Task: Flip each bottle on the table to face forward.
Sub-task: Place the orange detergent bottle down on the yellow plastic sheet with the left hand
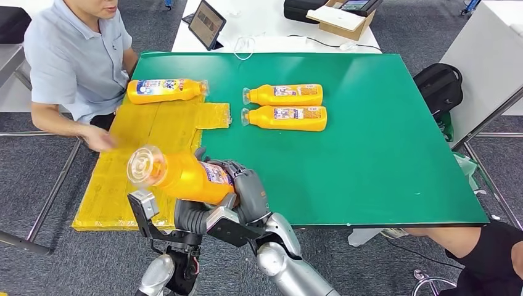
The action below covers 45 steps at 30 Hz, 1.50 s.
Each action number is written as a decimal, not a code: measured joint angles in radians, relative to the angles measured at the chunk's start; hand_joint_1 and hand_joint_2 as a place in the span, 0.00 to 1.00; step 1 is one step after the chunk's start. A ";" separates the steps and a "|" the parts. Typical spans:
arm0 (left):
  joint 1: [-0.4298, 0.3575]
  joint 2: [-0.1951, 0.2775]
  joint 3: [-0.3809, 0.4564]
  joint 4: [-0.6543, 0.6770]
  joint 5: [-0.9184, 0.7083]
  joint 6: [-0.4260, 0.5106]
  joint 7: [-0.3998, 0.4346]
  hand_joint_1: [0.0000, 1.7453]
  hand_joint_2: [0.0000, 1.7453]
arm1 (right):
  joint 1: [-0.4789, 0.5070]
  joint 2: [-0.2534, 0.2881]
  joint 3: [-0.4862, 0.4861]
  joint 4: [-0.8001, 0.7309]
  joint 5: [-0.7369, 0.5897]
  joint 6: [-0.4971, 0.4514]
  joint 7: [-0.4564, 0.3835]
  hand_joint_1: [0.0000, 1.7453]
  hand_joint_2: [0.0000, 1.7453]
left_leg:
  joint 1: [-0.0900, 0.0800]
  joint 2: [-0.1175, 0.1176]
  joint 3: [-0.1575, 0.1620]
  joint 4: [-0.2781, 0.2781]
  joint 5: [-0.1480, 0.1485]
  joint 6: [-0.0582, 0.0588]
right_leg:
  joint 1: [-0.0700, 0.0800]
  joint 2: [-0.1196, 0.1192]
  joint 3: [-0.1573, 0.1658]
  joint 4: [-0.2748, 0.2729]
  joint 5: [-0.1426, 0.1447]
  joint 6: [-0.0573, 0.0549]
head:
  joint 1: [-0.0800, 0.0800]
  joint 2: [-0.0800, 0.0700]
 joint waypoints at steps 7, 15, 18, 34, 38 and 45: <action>0.010 0.000 0.001 -0.012 0.063 0.011 -0.013 0.00 1.00 | -0.026 0.006 0.037 0.075 -0.019 0.020 0.014 0.91 1.00 | 0.000 0.000 0.000 0.000 0.000 0.000 | 0.000 0.000 -0.001 0.000 0.000 0.000 | 0.000 0.000; 0.027 0.007 0.012 -0.012 0.140 -0.022 0.016 0.49 1.00 | -0.035 0.006 0.046 0.128 -0.026 0.030 0.016 0.17 1.00 | 0.000 0.002 0.000 0.000 0.000 0.000 | 0.000 0.000 -0.001 0.000 0.000 0.000 | 0.000 0.000; 0.029 0.008 0.015 -0.012 0.151 -0.032 0.020 1.00 1.00 | -0.036 0.006 0.049 0.137 -0.026 0.029 0.016 0.00 0.50 | 0.000 0.002 0.000 0.000 0.000 0.000 | 0.000 0.000 -0.002 0.000 0.000 0.000 | 0.000 0.000; 0.023 0.014 0.019 -0.011 0.201 -0.129 0.014 1.00 1.00 | 0.062 -0.038 0.030 0.008 0.029 -0.098 -0.026 0.00 0.00 | 0.000 0.002 -0.001 0.000 0.000 0.000 | 0.000 0.000 -0.002 0.000 0.000 0.000 | 0.000 0.000; 0.016 0.012 0.022 -0.011 0.178 -0.072 0.003 1.00 1.00 | 0.102 -0.056 0.030 -0.049 0.044 -0.137 -0.050 0.00 0.00 | 0.000 0.001 -0.001 0.000 0.000 0.000 | 0.000 0.000 -0.002 0.000 0.000 0.000 | 0.000 0.000; -0.050 0.011 0.101 0.045 -0.251 0.290 -0.062 1.00 1.00 | 0.205 -0.099 0.028 -0.239 0.059 -0.236 -0.100 0.00 0.00 | 0.000 0.000 -0.001 0.000 0.000 0.000 | 0.000 0.000 -0.001 0.000 0.000 0.000 | 0.000 0.000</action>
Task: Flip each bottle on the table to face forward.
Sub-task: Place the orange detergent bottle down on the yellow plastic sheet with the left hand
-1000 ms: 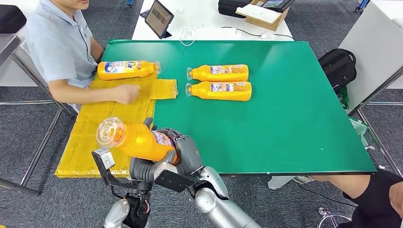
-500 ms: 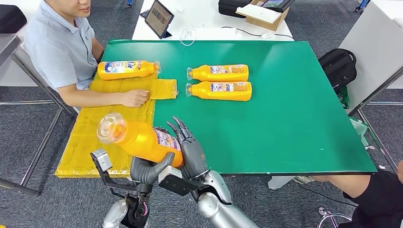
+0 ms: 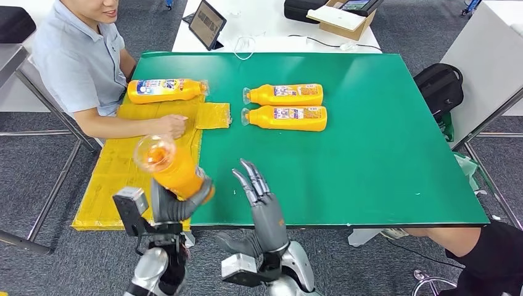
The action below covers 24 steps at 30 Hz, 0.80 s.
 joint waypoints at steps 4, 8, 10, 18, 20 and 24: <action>-0.070 0.010 0.080 0.094 -0.325 0.155 0.012 1.00 1.00 | 0.047 -0.020 -0.020 -0.108 -0.029 -0.044 -0.032 0.00 0.00 | 0.000 0.000 0.000 0.000 0.000 0.000 | 0.000 0.000 0.000 0.000 0.000 0.000 | 0.000 0.000; -0.138 0.025 0.155 0.200 -0.461 0.187 0.037 1.00 1.00 | 0.078 -0.028 -0.047 -0.188 -0.071 -0.065 -0.053 0.00 0.00 | 0.000 0.000 0.000 0.000 0.001 0.000 | 0.000 0.000 0.000 0.000 0.000 0.000 | 0.000 0.000; -0.174 0.034 0.179 0.258 -0.534 0.205 0.060 1.00 1.00 | 0.087 -0.029 -0.060 -0.213 -0.099 -0.060 -0.057 0.00 0.00 | 0.000 0.000 0.000 0.000 0.001 0.000 | 0.000 0.000 0.000 0.000 0.000 0.000 | 0.000 0.000; -0.326 0.096 0.189 0.503 -0.933 0.218 0.193 1.00 1.00 | 0.093 -0.029 -0.078 -0.233 -0.132 0.014 -0.059 0.00 0.00 | 0.000 0.000 0.000 0.000 0.001 0.000 | 0.000 0.000 0.000 0.001 0.000 0.000 | 0.000 0.000; -0.355 0.109 0.186 0.550 -0.956 0.207 0.205 1.00 1.00 | 0.093 -0.029 -0.078 -0.233 -0.133 0.022 -0.059 0.00 0.00 | 0.000 0.000 0.000 0.000 0.001 0.000 | 0.000 0.000 0.000 0.001 0.000 0.000 | 0.000 0.000; -0.386 0.123 0.184 0.606 -0.970 0.193 0.217 1.00 1.00 | 0.092 -0.030 -0.079 -0.233 -0.135 0.028 -0.059 0.00 0.00 | 0.000 0.000 0.000 0.000 0.001 0.000 | 0.000 0.000 0.000 0.001 0.000 0.000 | 0.000 0.000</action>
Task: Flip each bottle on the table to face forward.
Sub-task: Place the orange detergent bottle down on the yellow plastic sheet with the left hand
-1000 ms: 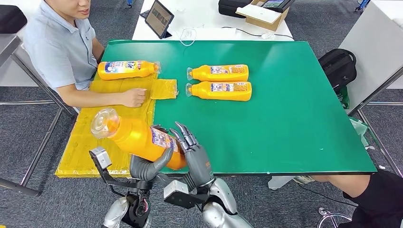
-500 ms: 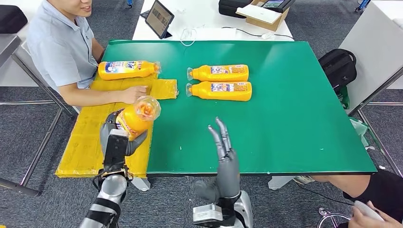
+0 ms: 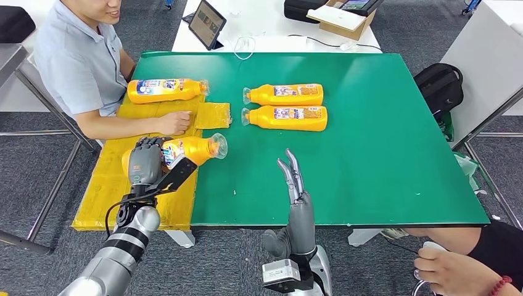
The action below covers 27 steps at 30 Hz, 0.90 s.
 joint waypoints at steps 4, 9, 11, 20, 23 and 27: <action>-0.050 0.015 -0.023 0.076 -0.092 -0.081 0.064 1.00 1.00 | -0.002 0.000 -0.001 0.004 -0.006 0.031 -0.005 0.00 0.00 | 0.000 0.000 0.000 0.000 0.000 0.000 | 0.000 0.000 0.000 0.000 0.000 0.000 | 0.000 0.000; -0.129 0.039 -0.069 0.200 -0.212 -0.189 0.135 0.49 1.00 | -0.003 0.000 -0.001 0.020 -0.019 0.057 -0.011 0.00 0.00 | 0.000 0.000 0.000 0.000 0.000 0.000 | 0.000 0.000 0.000 0.000 0.000 0.000 | 0.000 0.000; -0.147 0.045 -0.083 0.241 -0.224 -0.224 0.142 0.18 1.00 | -0.005 0.000 -0.001 0.031 -0.029 0.064 -0.011 0.00 0.00 | 0.000 0.000 0.000 0.000 0.000 0.000 | 0.000 0.000 0.000 0.000 0.000 0.000 | 0.000 0.000; -0.194 0.049 -0.114 0.330 -0.210 -0.380 0.146 0.00 1.00 | -0.008 0.001 -0.021 0.075 -0.060 0.092 -0.021 0.00 0.00 | 0.000 -0.001 0.001 0.000 0.000 0.000 | 0.000 -0.001 0.002 0.000 0.000 0.000 | 0.000 0.000; -0.205 0.049 -0.115 0.341 -0.185 -0.438 0.133 0.00 1.00 | -0.008 0.001 -0.027 0.086 -0.060 0.099 -0.024 0.00 0.00 | 0.000 -0.001 0.003 0.000 0.000 0.000 | 0.000 -0.001 0.005 0.000 0.000 0.000 | 0.000 0.000; -0.207 0.049 -0.109 0.345 -0.116 -0.491 0.077 0.00 1.00 | -0.010 0.001 -0.035 0.099 -0.072 0.103 -0.025 0.00 0.00 | 0.000 -0.001 0.006 0.000 0.000 0.000 | 0.000 -0.001 0.007 0.000 0.000 0.000 | 0.000 0.000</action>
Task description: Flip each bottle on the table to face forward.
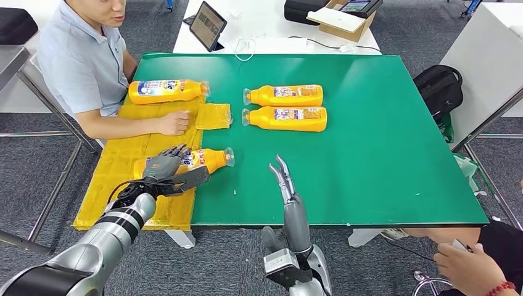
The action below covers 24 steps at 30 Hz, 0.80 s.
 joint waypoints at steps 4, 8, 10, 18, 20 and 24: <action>0.000 0.000 0.005 0.000 0.031 -0.017 -0.028 0.00 1.00 | -0.001 0.000 -0.002 0.003 -0.007 0.000 0.000 0.00 0.00 | 0.000 0.000 0.001 0.000 0.000 0.000 | 0.000 0.000 0.001 0.000 0.000 0.000 | 0.000 0.000; 0.006 0.001 0.029 -0.004 0.116 -0.070 -0.120 0.00 1.00 | -0.011 -0.001 -0.003 0.014 -0.025 -0.002 0.000 0.00 0.00 | 0.000 -0.001 0.002 0.000 0.000 0.000 | 0.000 -0.002 0.003 0.000 0.000 0.000 | 0.000 0.000; 0.021 -0.001 0.058 -0.015 0.204 -0.111 -0.210 0.00 1.00 | -0.025 -0.002 -0.003 0.029 -0.043 -0.010 0.000 0.00 0.00 | 0.000 -0.001 0.004 0.000 0.000 0.000 | 0.000 -0.002 0.005 0.000 0.000 0.000 | 0.000 0.000; 0.165 -0.046 0.107 -0.229 0.447 0.094 -0.313 0.00 1.00 | -0.032 -0.004 0.002 0.049 -0.029 -0.070 -0.001 0.00 0.00 | 0.000 0.000 0.001 0.000 0.000 0.000 | 0.000 -0.002 0.001 0.000 0.000 0.000 | 0.000 0.000; 0.206 -0.065 0.116 -0.328 0.534 0.134 -0.329 0.00 1.00 | -0.032 -0.001 0.002 0.050 -0.026 -0.076 -0.002 0.00 0.00 | 0.000 0.000 -0.001 0.000 0.000 0.000 | 0.000 -0.002 -0.001 0.000 0.000 0.000 | 0.000 0.000; 0.265 -0.091 0.122 -0.503 0.653 0.188 -0.345 0.00 1.00 | -0.032 0.010 0.002 0.051 -0.032 -0.080 -0.003 0.00 0.00 | 0.000 0.000 -0.003 0.000 0.000 0.000 | 0.000 -0.002 -0.004 0.000 0.000 0.000 | 0.000 0.000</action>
